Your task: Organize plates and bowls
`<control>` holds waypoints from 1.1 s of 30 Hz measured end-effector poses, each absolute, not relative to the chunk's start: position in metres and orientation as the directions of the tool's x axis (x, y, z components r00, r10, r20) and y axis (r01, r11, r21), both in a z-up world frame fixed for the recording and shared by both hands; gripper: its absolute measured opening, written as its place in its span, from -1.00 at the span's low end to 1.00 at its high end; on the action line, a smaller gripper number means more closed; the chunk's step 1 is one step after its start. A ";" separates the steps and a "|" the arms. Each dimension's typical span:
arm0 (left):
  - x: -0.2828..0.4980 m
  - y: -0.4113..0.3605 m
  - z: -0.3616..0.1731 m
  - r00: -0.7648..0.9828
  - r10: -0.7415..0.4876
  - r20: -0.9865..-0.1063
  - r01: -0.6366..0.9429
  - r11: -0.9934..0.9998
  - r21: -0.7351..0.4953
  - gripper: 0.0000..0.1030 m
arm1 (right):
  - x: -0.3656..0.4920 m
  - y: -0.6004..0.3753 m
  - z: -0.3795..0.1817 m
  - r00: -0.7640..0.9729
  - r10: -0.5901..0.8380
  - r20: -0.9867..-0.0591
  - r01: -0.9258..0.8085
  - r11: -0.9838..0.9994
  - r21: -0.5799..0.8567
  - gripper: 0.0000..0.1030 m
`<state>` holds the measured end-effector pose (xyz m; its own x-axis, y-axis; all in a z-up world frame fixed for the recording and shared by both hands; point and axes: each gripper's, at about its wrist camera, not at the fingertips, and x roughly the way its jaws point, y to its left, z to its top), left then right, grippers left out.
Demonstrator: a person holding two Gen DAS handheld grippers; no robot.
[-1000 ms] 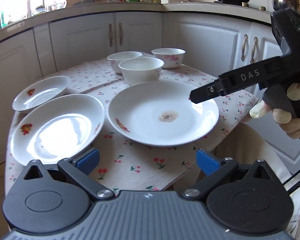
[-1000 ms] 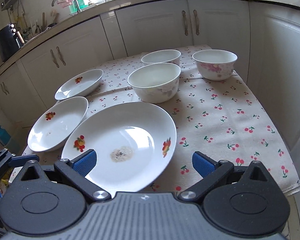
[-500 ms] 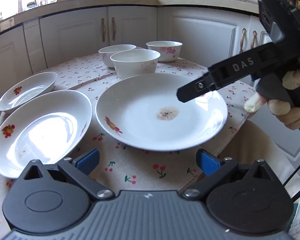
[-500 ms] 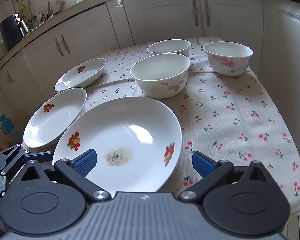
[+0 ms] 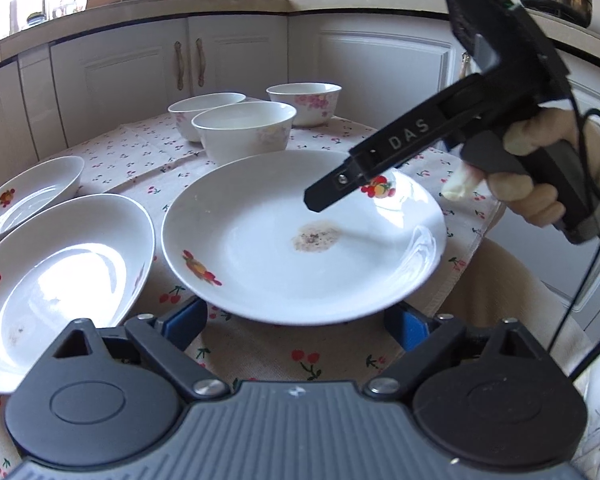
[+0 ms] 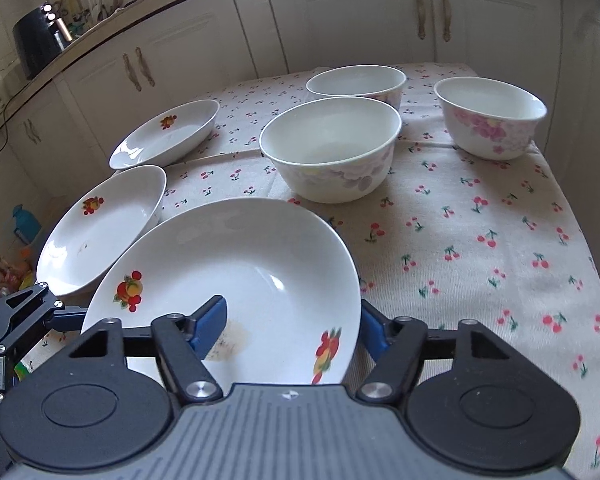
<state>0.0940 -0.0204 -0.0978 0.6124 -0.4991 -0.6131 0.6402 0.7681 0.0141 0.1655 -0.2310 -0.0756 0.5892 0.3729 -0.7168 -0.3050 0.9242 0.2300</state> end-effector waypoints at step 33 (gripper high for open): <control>0.099 -0.021 -0.098 0.599 -0.503 -0.623 0.657 0.753 0.023 0.85 | 0.207 -0.251 -0.077 0.478 0.517 -0.710 -0.432 0.842 0.323 -0.03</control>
<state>0.0988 -0.0210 -0.0977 0.5986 -0.5034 -0.6231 0.6575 0.7531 0.0232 0.2072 -0.2506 -0.0768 0.4779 0.5169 -0.7103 -0.4317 0.8424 0.3225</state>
